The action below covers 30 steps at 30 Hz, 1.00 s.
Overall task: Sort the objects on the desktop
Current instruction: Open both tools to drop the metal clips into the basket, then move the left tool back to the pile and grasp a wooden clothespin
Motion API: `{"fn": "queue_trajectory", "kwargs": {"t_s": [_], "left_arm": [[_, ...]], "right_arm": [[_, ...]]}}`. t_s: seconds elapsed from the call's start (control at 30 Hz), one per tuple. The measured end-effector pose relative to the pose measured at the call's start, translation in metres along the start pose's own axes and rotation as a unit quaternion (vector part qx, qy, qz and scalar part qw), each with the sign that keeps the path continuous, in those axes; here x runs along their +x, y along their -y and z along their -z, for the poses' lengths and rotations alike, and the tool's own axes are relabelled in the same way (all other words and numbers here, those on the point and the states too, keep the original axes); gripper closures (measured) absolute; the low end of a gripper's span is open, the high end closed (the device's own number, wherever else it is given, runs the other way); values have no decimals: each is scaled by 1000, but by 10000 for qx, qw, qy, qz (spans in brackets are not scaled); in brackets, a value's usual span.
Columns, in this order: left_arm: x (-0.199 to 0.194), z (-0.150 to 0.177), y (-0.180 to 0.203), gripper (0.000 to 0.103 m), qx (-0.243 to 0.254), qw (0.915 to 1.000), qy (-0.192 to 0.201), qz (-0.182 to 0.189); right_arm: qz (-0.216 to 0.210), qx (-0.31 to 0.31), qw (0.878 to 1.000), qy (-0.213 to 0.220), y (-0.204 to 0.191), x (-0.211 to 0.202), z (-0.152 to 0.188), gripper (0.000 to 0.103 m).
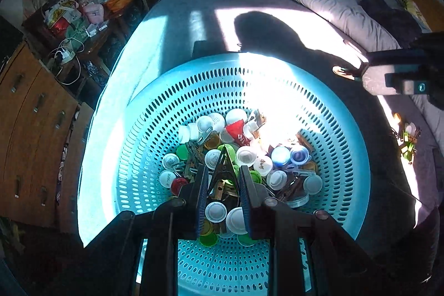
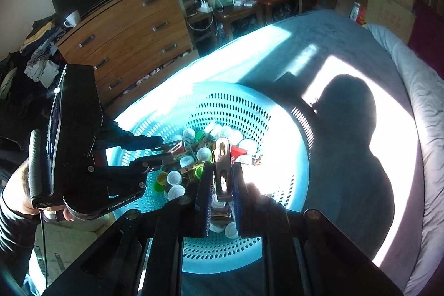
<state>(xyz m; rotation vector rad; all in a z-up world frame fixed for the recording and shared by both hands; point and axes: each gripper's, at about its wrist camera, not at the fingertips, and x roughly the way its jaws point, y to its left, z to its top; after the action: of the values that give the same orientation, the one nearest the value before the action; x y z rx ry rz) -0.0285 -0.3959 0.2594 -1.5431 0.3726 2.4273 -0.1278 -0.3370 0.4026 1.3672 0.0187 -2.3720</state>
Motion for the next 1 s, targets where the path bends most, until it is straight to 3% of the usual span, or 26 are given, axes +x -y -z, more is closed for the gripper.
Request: {"fn": "queue_trajectory", "kwargs": {"t_s": [0.17, 0.27, 0.7, 0.77, 0.8, 0.87, 1.0], "left_arm": [[21, 3, -5, 80, 38, 9972, -675, 318], [25, 3, -4, 80, 170, 9965, -797, 193], [22, -8, -7, 80, 112, 9970, -741, 210], [23, -8, -10, 66, 8, 9974, -713, 138], [22, -7, -13, 54, -43, 9979, -638, 68], [20, -6, -17, 51, -130, 9984, -556, 52], [-1, 0, -15, 51, -215, 9997, -127, 31]], "right_arm": [[-357, 107, 9968, -710, 9, 24, 0, 89], [-457, 213, 9946, -905, 13, 37, 3, 89], [-507, 239, 9944, -892, 12, 39, -2, 86], [-514, 262, 9948, -841, 13, 36, -2, 83], [-536, 270, 9949, -814, 13, 35, -2, 75], [-509, 221, 9958, -726, 12, 30, -1, 65], [-473, 129, 9984, -285, 12, 7, 9, 63]]}}
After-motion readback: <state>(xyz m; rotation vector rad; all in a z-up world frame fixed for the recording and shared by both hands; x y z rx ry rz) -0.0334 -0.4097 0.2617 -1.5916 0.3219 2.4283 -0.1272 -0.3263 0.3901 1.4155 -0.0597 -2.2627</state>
